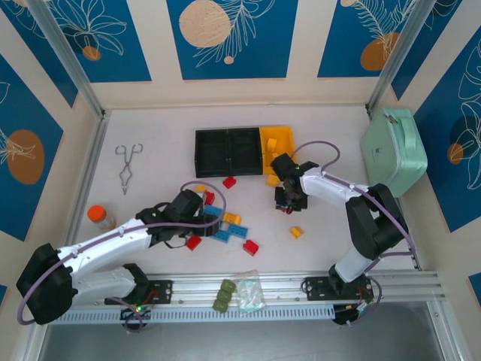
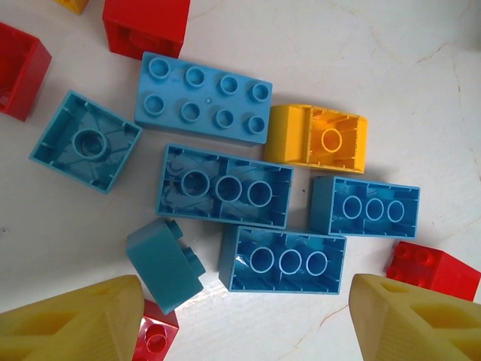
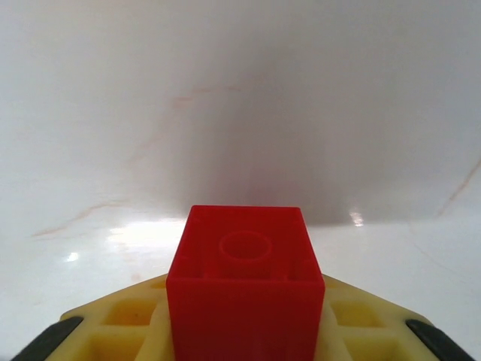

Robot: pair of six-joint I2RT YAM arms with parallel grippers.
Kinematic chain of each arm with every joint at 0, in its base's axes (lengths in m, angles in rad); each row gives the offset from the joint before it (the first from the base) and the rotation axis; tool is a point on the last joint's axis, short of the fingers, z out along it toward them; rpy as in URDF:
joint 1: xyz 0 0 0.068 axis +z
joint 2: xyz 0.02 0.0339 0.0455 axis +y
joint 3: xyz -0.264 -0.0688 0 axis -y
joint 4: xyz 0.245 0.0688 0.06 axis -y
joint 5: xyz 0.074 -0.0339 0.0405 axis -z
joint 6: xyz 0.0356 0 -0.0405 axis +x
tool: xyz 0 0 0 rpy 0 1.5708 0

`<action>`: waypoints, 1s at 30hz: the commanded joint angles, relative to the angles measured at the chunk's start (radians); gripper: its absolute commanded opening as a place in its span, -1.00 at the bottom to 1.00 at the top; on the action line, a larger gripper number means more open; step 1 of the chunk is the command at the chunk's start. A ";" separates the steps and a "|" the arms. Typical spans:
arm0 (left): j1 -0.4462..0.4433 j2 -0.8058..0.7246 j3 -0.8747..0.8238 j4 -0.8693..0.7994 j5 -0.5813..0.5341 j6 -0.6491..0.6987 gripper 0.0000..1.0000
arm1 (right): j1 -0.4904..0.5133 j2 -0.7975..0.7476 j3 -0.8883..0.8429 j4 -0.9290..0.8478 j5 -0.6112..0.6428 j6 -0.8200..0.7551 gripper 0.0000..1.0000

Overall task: Sort the legos into containers by color
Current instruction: Pick up the lego from the middle-right of the table, then place the lego in the container.

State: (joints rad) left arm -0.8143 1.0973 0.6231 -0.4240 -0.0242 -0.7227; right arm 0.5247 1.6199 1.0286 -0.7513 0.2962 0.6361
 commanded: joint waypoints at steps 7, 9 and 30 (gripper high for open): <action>-0.006 -0.041 -0.014 -0.032 -0.030 -0.041 0.45 | 0.079 0.101 0.302 -0.065 -0.025 -0.025 -0.54; -0.007 -0.060 -0.019 -0.039 -0.036 -0.049 0.44 | 0.090 0.150 0.385 -0.079 -0.027 -0.039 -0.54; -0.006 -0.145 -0.068 -0.071 -0.057 -0.095 0.45 | 0.025 0.660 1.078 -0.253 -0.010 -0.092 -0.52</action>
State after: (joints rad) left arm -0.8143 0.9676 0.5709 -0.4801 -0.0620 -0.8043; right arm 0.5556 2.2406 2.0438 -0.9337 0.2840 0.5556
